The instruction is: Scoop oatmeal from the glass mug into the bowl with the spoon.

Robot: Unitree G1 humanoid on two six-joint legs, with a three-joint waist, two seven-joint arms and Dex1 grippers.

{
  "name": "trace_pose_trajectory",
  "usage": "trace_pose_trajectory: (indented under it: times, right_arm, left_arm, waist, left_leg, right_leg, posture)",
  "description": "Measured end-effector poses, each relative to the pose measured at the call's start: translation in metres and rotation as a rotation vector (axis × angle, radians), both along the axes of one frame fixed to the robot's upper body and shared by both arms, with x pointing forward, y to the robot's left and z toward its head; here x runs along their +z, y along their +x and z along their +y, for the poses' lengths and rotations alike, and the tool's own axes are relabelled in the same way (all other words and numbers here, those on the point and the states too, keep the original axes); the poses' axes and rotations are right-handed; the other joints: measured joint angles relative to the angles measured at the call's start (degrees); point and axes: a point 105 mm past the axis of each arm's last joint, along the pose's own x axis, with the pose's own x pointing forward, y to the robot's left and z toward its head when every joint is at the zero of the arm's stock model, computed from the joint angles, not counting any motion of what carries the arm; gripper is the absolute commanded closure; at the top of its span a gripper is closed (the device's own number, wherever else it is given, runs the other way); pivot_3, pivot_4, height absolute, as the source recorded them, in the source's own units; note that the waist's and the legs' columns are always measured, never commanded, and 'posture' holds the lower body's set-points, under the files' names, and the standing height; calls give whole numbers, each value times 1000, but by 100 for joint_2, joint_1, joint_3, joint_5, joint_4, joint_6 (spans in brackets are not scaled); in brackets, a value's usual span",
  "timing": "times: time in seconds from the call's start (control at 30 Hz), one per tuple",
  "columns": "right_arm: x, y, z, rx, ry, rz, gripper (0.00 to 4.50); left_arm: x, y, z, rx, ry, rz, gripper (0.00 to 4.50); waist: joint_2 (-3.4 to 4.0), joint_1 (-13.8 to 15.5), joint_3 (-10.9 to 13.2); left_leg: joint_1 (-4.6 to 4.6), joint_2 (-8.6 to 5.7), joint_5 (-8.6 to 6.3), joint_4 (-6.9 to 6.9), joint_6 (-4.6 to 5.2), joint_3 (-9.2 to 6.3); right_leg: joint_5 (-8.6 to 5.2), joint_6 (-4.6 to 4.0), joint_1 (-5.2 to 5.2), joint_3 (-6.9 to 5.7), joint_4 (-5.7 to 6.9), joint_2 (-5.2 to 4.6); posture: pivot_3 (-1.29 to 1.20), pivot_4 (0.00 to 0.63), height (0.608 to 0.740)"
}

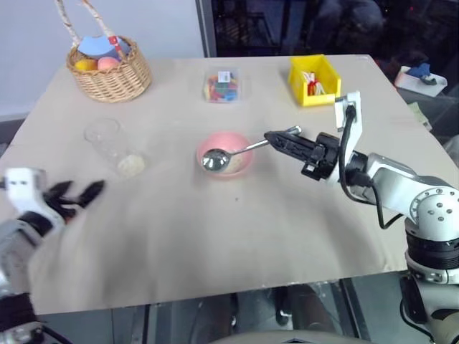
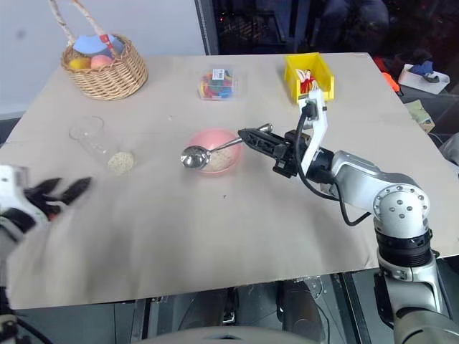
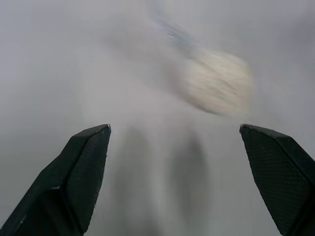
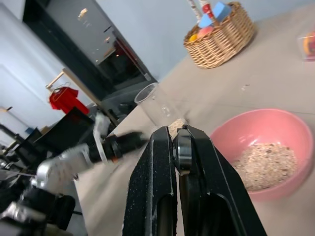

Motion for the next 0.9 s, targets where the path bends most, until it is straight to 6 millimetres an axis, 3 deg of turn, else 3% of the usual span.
trace_pose_trajectory:
  times: [0.17, 0.43, 0.87, 0.9]
  right_arm:
    - [0, -1, 4, 21, 4, -5, 4500]
    - [-2, 0, 3, -3, -2, 1, 4500]
    - [-9, -5, -3, -78, -13, 11, 4500]
    - [-9, -5, -4, -83, -16, 11, 4500]
  left_arm:
    - [16, 21, 14, -47, 53, -15, 104]
    - [28, 60, 9, -144, 137, 15, 104]
    - [24, 87, -2, -133, 177, 38, 104]
    - [22, 88, -3, -134, 174, 41, 338]
  waist:
    - [-4, 30, -3]
    - [-10, -21, -6]
    - [-16, -16, -8]
    - [-16, -18, -8]
  left_leg:
    - [-3, -7, 0, 0, -1, 17]
    - [-11, -24, 1, -1, -1, 24]
    - [-11, -24, 0, 0, 0, 22]
    - [-11, -24, 0, 0, 0, 22]
  right_leg:
    - [1, 0, 1, -3, -2, -1]
    - [1, 1, -1, -7, -3, 1]
    - [1, 3, -1, -5, -2, 1]
    - [1, 3, -1, -5, -2, 1]
  posture:
    - [0, 150, 740]
    - [0, 150, 740]
    - [0, 150, 740]
    - [0, 150, 740]
